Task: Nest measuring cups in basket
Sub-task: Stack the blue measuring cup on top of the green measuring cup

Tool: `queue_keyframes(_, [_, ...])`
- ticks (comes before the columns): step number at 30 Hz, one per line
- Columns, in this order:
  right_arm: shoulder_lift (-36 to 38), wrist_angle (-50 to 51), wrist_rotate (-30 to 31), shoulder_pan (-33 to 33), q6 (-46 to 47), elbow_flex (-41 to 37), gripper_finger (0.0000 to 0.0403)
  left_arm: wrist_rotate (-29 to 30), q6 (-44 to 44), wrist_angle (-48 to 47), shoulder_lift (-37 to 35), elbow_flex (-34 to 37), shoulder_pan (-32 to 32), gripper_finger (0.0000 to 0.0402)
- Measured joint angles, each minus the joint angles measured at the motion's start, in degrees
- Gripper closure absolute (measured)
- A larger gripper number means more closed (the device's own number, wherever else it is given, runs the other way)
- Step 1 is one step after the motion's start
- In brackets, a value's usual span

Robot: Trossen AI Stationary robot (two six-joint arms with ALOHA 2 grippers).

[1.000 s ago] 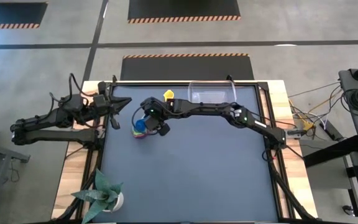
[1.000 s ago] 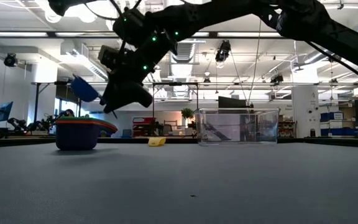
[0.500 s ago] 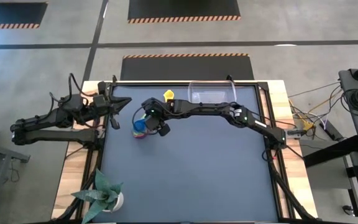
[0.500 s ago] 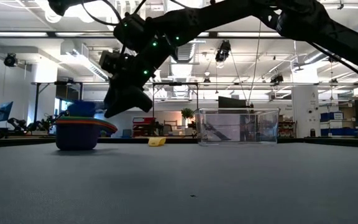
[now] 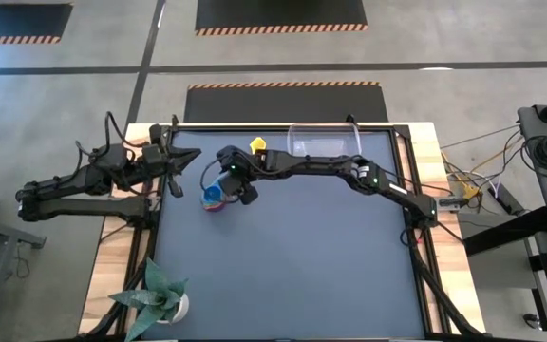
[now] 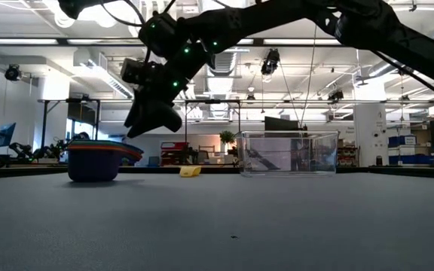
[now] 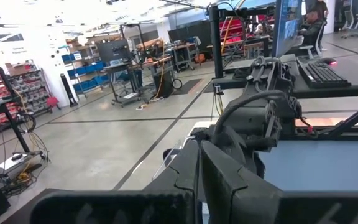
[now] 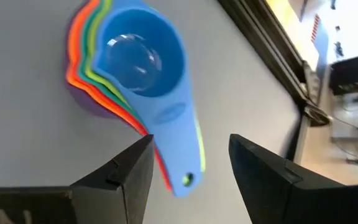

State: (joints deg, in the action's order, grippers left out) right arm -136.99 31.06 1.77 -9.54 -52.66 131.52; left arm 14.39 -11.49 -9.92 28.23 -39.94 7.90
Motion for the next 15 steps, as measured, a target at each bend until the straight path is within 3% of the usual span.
queue_keyframes(8, [0.7, 4.0, 1.3, 0.0, 0.2, 2.3, 0.0234, 0.0, 0.0, -0.3, -0.1, 0.0, 0.0, 0.0402])
queue_keyframes(15, [0.9, 7.2, 1.0, -0.2, 2.3, 2.0, 0.0347, 0.0, 0.0, -0.4, -0.2, 0.0, 0.0, 0.0402])
